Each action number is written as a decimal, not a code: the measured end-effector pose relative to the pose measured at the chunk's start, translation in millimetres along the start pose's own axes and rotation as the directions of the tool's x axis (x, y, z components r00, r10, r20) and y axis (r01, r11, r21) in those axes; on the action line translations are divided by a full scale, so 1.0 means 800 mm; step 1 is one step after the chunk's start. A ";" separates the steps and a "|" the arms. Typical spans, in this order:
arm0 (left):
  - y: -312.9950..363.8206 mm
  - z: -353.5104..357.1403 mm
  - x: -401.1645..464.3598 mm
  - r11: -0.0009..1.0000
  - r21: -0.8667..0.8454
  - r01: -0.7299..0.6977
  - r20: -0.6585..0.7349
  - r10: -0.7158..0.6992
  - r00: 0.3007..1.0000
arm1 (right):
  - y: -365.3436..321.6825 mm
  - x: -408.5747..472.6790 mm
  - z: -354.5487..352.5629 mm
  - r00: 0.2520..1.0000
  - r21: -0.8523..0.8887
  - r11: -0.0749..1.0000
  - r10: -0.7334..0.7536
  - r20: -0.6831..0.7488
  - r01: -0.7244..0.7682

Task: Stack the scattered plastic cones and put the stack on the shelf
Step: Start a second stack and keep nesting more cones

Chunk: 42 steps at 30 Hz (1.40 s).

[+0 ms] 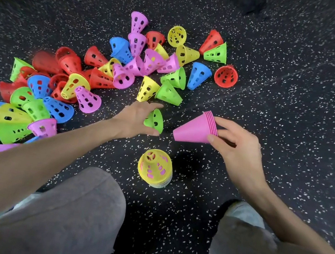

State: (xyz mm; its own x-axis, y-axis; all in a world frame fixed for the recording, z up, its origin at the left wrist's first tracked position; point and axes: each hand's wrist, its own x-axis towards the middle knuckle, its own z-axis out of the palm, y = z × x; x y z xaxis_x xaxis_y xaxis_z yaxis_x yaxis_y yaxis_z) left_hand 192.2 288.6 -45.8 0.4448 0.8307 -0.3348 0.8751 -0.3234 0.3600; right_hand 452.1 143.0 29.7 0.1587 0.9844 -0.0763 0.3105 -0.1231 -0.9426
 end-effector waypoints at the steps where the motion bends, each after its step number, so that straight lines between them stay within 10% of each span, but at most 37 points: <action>1: 0.002 0.003 -0.005 1.000 -0.001 0.029 -0.028 -0.029 0.999 | 0.001 0.000 0.000 1.000 0.000 1.000 0.001 -0.001 -0.001; 11: 0.067 -0.012 -0.090 0.881 -0.471 -0.041 -0.386 -0.163 0.908 | -0.015 0.009 0.015 0.995 0.124 0.992 -0.016 -0.100 0.028; 33: 0.057 -0.010 -0.182 0.686 -0.717 -0.125 -0.397 -0.254 0.882 | -0.060 0.006 0.074 0.941 0.065 0.989 -0.147 0.305 0.133; 42: -0.100 0.004 -0.257 0.811 -0.459 0.363 -0.627 -0.585 0.514 | -0.071 0.000 0.080 0.958 0.087 0.992 -0.112 0.263 0.093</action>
State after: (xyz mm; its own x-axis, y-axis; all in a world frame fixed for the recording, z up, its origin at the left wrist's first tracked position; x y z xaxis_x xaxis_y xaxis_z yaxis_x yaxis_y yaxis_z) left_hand 31.6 142.3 -8.5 -0.4031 0.9005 0.1633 0.7832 0.2472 0.5705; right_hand 374.3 158.4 62.2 -0.1292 0.9902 -0.0526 0.2414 -0.0201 -0.9702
